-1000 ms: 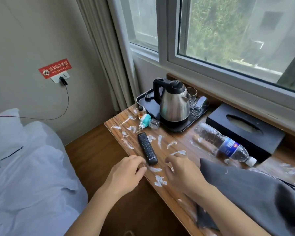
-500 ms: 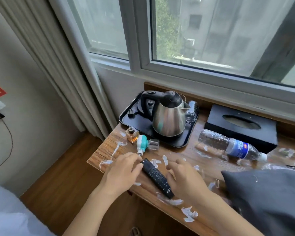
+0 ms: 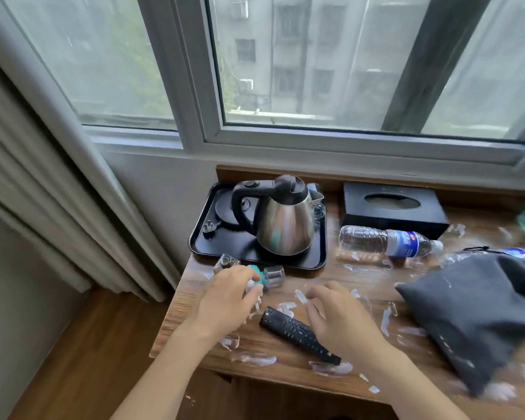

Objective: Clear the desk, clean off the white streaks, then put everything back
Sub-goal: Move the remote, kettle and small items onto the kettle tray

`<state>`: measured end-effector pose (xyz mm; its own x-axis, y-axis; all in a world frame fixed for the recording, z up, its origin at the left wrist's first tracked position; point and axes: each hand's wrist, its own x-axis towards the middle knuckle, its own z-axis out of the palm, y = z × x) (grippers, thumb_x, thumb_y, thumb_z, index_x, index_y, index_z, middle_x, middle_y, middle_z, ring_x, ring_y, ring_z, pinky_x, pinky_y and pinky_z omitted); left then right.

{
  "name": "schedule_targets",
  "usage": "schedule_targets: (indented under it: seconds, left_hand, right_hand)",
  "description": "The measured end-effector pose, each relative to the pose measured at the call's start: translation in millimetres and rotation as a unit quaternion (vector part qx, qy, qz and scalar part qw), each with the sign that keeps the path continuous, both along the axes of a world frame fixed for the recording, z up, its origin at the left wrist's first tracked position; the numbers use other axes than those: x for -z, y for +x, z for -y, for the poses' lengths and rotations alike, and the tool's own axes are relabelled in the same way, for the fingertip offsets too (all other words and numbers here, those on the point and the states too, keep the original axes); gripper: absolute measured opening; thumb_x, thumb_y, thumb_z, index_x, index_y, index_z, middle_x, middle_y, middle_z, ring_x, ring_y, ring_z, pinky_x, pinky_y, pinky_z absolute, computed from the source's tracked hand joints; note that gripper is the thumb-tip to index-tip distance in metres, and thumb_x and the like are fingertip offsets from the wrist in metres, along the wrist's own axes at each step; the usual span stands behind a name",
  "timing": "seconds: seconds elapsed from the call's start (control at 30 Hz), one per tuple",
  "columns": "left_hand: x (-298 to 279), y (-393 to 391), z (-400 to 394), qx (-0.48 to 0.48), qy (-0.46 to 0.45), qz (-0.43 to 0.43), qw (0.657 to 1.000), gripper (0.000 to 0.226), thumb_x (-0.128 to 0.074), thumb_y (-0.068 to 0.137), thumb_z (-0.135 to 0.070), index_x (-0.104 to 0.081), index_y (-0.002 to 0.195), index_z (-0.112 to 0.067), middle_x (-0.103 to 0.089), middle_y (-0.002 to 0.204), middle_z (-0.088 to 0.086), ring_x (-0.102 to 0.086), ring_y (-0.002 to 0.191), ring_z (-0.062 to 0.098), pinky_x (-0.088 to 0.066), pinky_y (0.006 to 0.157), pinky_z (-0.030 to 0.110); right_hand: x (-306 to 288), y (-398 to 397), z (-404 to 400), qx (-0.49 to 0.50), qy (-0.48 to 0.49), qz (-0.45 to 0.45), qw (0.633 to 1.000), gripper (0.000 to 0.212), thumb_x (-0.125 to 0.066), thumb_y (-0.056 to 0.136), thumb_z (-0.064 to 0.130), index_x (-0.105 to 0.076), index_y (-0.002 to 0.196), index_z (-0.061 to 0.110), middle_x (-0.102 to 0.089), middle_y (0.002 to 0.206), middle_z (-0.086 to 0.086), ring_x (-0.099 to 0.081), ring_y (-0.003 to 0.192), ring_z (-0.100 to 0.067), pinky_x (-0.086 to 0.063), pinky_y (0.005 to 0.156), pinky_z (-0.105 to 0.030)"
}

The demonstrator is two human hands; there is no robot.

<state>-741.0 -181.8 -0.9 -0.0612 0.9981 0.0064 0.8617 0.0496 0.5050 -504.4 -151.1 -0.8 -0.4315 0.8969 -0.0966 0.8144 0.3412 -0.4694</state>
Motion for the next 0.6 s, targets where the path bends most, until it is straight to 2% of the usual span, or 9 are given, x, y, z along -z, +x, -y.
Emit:
schedule_targets:
  seconds: [0.13,0.23,0.33,0.37,0.47,0.53,0.6]
  left_hand:
    - [-14.8,-5.9,-23.3,-0.004,0.034,0.015,0.999,0.02,-0.059,0.104,-0.028,-0.071,0.12,-0.025,-0.069,0.119,-0.016,-0.06,0.114,0.006,-0.047,0.1,0.03]
    - [-26.6,-16.4,-45.9,0.005,0.054,0.012,0.998,0.022,-0.061,0.103,-0.027,-0.071,0.122,-0.024,-0.07,0.12,-0.014,-0.063,0.115,0.008,-0.051,0.101,0.032]
    - [-39.4,-25.8,-64.5,0.004,0.059,-0.016,0.998,0.025,-0.061,0.103,-0.029,-0.068,0.127,-0.024,-0.07,0.124,-0.01,-0.063,0.117,0.009,-0.046,0.099,0.021]
    - [-42.7,-28.3,-69.6,-0.007,0.064,-0.023,0.998,0.026,-0.063,0.103,-0.03,-0.068,0.128,-0.024,-0.07,0.126,-0.009,-0.063,0.118,0.01,-0.046,0.099,0.022]
    - [-47.1,-37.8,-82.5,-0.07,0.041,-0.027,0.996,0.036,-0.067,0.1,-0.038,-0.06,0.133,-0.025,-0.068,0.129,-0.007,-0.064,0.116,0.014,-0.053,0.098,0.031]
    - [-48.4,-45.1,-92.2,-0.121,-0.004,-0.013,0.993,0.051,-0.068,0.098,-0.044,-0.049,0.141,-0.025,-0.065,0.132,-0.004,-0.064,0.116,0.019,-0.055,0.098,0.037]
    - [-47.9,-50.4,-103.7,-0.137,-0.03,0.029,0.99,0.064,-0.067,0.099,-0.045,-0.036,0.152,-0.027,-0.06,0.137,-0.003,-0.065,0.116,0.021,-0.053,0.102,0.043]
  right_hand:
    - [-7.7,-5.0,-15.3,0.025,-0.014,-0.021,0.999,0.033,-0.05,0.104,0.033,-0.057,0.135,0.025,-0.057,0.12,0.005,-0.059,0.1,-0.012,-0.042,0.077,-0.026]
    - [-6.0,-9.6,-40.1,0.035,-0.023,-0.048,0.998,0.042,-0.051,0.102,0.031,-0.047,0.144,0.023,-0.055,0.119,0.004,-0.056,0.1,-0.012,-0.045,0.085,-0.029]
    - [-4.8,-17.6,-71.9,0.04,-0.015,-0.076,0.996,0.055,-0.056,0.101,0.031,-0.038,0.151,0.019,-0.054,0.134,0.0,-0.054,0.118,-0.014,-0.044,0.098,-0.029]
    - [-4.5,-21.0,-83.1,0.046,-0.019,-0.09,0.995,0.06,-0.059,0.1,0.031,-0.035,0.153,0.018,-0.053,0.138,-0.002,-0.051,0.125,-0.016,-0.043,0.103,-0.03]
    - [-0.7,-31.2,-113.1,0.069,-0.043,-0.13,0.988,0.077,-0.072,0.089,0.043,-0.033,0.152,0.02,-0.051,0.143,0.002,-0.048,0.134,-0.018,-0.043,0.112,-0.037]
    - [3.2,-35.8,-128.0,0.081,-0.067,-0.175,0.979,0.083,-0.08,0.08,0.05,-0.037,0.145,0.023,-0.053,0.135,0.009,-0.051,0.127,-0.013,-0.047,0.105,-0.036]
    - [4.6,-38.3,-137.1,0.088,-0.092,-0.218,0.968,0.087,-0.087,0.075,0.046,-0.037,0.142,0.026,-0.051,0.127,0.014,-0.05,0.118,-0.008,-0.044,0.096,-0.027]
